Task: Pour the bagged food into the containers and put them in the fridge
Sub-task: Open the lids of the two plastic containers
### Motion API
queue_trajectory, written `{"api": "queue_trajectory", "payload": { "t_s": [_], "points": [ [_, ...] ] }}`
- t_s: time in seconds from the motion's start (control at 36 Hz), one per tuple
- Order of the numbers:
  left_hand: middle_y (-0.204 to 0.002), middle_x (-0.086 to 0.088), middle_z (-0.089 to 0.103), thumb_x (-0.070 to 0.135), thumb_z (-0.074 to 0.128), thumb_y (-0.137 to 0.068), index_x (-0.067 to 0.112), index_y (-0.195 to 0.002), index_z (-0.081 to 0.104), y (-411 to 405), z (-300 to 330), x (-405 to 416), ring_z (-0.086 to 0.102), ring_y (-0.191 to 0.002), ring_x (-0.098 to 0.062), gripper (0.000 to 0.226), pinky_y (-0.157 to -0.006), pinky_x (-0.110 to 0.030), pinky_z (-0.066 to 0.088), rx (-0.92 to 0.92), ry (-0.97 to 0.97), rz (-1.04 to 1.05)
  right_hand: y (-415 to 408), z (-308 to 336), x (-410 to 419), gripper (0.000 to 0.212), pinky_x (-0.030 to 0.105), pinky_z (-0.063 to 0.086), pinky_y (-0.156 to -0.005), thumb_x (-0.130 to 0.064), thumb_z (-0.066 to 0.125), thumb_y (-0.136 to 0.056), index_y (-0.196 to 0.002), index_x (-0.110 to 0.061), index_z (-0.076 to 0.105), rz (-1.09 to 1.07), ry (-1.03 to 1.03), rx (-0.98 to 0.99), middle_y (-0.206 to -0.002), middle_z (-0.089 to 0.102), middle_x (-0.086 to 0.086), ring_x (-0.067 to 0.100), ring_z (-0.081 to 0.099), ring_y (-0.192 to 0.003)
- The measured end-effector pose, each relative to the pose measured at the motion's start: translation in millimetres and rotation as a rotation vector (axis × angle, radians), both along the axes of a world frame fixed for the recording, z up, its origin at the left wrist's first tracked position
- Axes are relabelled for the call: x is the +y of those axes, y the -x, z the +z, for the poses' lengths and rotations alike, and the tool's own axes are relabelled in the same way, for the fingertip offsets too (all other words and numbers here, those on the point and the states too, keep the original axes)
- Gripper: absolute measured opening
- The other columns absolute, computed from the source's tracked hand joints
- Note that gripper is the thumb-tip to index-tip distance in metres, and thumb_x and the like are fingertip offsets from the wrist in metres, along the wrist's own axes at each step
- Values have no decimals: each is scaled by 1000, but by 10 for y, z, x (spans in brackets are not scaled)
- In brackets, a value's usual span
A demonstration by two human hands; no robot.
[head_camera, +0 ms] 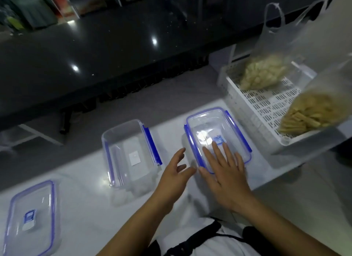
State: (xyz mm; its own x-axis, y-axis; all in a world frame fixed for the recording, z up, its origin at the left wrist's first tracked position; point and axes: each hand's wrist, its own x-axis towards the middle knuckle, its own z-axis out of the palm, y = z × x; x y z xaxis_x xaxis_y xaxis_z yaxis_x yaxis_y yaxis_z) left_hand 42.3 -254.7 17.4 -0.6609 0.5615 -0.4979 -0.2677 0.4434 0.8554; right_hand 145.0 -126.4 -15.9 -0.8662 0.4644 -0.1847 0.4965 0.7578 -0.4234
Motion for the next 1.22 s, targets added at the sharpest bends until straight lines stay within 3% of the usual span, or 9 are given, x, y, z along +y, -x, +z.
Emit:
{"api": "queue_trajectory", "payload": {
  "t_s": [0.14,0.25,0.36,0.44,0.56,0.81,0.94,1.08,1.22],
  "points": [
    [-142,15,51,31,66,-94,45,-143,43,-171,-122,-88,59,-119,-9,56,-97,-34,55,-69,-59,53,-419,288,-279,55,38,-9,-122,-84,9,-82,-136,-71,8,-20,284,111,-161,-2,-28,-6,-18,-146],
    [-137,15,53,31,75,-87,48,-140,46,-232,-217,-233,63,-114,-8,62,-92,-34,58,-128,-83,103,-611,445,-25,51,30,28,-114,-43,67,-90,-139,-38,52,-291,360,385,-146,42,-22,-6,35,-135],
    [-116,3,69,23,78,-84,42,-134,54,-272,-260,-254,71,-104,-17,59,-87,-38,60,-213,-116,148,-628,456,344,40,29,53,-86,-17,69,-91,-130,-27,63,-688,868,368,-120,68,-4,7,65,-98],
    [-105,-3,75,15,76,-85,38,-133,56,-305,-281,-235,73,-99,-22,56,-81,-33,61,-234,-144,133,-649,342,481,32,47,56,-87,-15,68,-91,-123,-22,68,-780,1011,318,-98,76,8,20,69,-81],
    [-108,-11,75,14,75,-84,35,-133,56,-293,-302,-275,73,-100,-27,56,-82,-36,61,-252,-160,153,-685,219,531,26,37,59,-77,-12,71,-87,-112,-20,73,-792,1073,331,-84,76,3,14,71,-70],
    [-111,-22,73,14,79,-75,28,-127,66,-219,-384,-413,71,-104,-37,56,-84,-40,60,-356,-246,214,-756,105,521,26,48,54,-90,-13,70,-87,-112,-20,74,-771,1152,349,-93,75,10,22,68,-81],
    [-116,-19,72,4,64,-92,21,-135,59,-213,-454,-461,71,-105,-33,46,-84,-37,60,-381,-261,216,-802,46,602,25,41,57,-80,-14,60,-96,-118,-19,71,-776,1160,347,-104,75,17,27,68,-85],
    [-135,1,63,17,68,-93,35,-140,52,-283,-424,-444,68,-113,-19,52,-93,-41,58,-172,-128,173,-861,-12,610,28,34,61,-80,-10,59,-97,-123,-18,67,-770,991,408,-102,75,12,25,72,-88],
    [-149,46,21,73,74,-66,67,-145,14,-329,-308,-470,29,-137,14,99,-107,-23,38,277,43,-232,-933,49,528,49,28,50,-96,-28,73,-86,-132,-38,59,-383,694,419,-129,63,-13,4,59,-117]
  ]
}}
